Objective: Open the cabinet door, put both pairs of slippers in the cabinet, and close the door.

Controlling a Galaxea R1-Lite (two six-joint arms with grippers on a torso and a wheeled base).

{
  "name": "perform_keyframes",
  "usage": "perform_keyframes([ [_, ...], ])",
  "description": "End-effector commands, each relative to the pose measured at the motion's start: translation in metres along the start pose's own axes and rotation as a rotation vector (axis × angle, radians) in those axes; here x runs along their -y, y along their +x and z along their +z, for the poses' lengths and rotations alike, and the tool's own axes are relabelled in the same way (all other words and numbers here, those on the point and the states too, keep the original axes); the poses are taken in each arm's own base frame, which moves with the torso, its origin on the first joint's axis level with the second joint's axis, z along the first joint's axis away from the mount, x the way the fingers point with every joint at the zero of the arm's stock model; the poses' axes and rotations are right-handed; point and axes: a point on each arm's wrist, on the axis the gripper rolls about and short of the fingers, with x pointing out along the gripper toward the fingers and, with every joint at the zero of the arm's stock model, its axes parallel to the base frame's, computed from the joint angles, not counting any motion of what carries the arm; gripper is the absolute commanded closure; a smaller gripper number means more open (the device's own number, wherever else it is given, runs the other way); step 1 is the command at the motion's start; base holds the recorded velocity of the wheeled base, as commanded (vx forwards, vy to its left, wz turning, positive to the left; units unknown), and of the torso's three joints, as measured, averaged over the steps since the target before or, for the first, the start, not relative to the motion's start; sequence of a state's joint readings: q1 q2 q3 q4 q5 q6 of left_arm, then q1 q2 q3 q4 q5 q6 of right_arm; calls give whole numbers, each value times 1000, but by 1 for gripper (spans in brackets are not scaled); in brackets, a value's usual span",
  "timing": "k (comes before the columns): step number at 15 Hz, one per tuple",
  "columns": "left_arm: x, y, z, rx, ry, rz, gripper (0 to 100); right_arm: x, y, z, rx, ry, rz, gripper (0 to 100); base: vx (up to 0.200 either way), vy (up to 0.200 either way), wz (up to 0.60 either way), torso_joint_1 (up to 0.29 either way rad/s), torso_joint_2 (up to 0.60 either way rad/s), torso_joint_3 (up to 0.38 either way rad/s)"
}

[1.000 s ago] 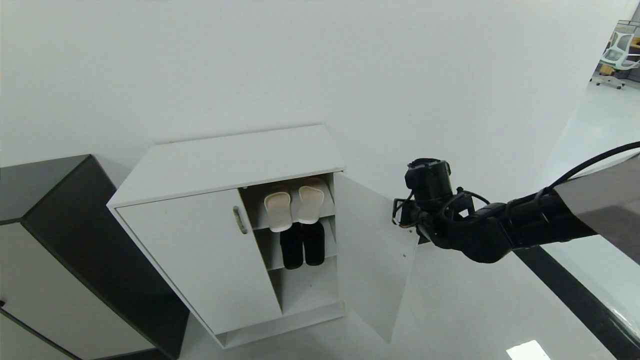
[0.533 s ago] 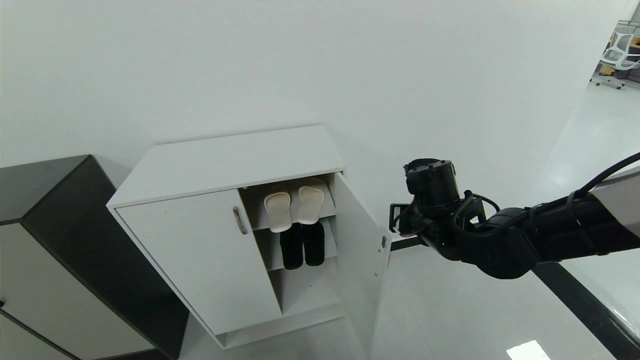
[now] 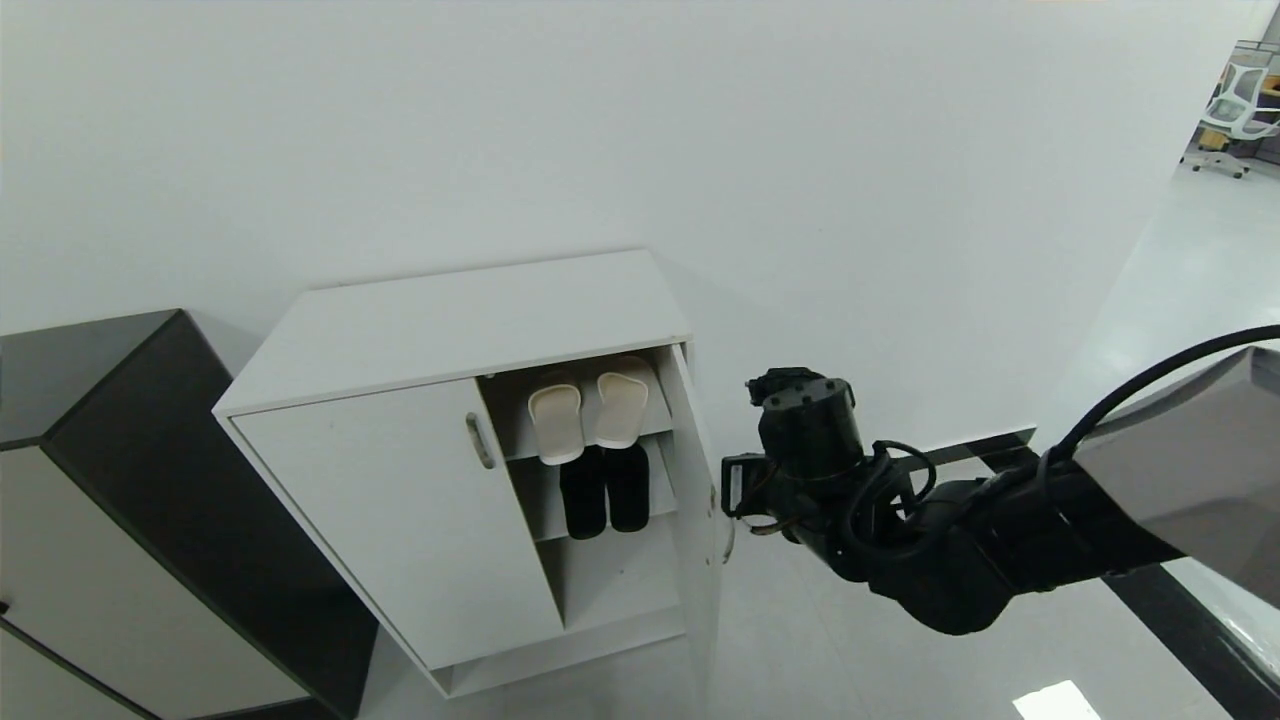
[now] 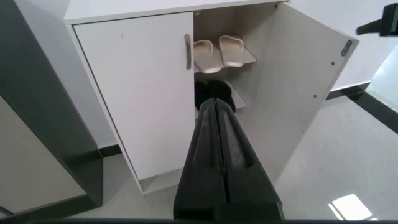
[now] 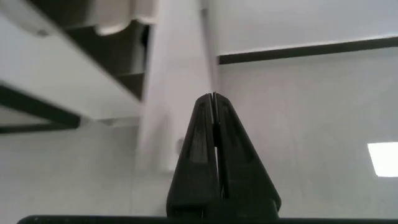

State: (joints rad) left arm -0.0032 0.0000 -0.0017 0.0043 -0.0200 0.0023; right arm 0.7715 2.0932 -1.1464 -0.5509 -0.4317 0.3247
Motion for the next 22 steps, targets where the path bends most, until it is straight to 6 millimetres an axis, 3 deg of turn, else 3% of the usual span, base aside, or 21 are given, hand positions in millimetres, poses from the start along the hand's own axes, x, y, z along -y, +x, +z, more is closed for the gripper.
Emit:
perform_keyframes([
  [1, 0, 0, 0, -1, 1, 0, 100, -9, 0, -15, -32, -16, 35, 100, 0, 0, 0, 0, 0, 0],
  [7, 0, 0, 0, -1, 1, 0, 100, -35, -26, -27, -41, 10, 230, 100, 0, 0, 0, 0, 0, 0],
  [10, 0, 0, 0, -1, 1, 0, 100, -29, -43, -21, -55, 11, 313, 100, 0, 0, 0, 0, 0, 0],
  [13, 0, 0, 0, -2, 1, 0, 100, -17, -42, -26, -61, -40, 288, 100, 0, 0, 0, 0, 0, 0],
  [19, 0, 0, 0, -2, 1, 0, 100, -16, -42, -31, -47, -61, 299, 100, 0, 0, 0, 0, 0, 0],
  [22, 0, 0, 0, -2, 1, 0, 100, -16, -40, -34, -56, -66, 294, 100, 0, 0, 600, 2, -1, 2],
])
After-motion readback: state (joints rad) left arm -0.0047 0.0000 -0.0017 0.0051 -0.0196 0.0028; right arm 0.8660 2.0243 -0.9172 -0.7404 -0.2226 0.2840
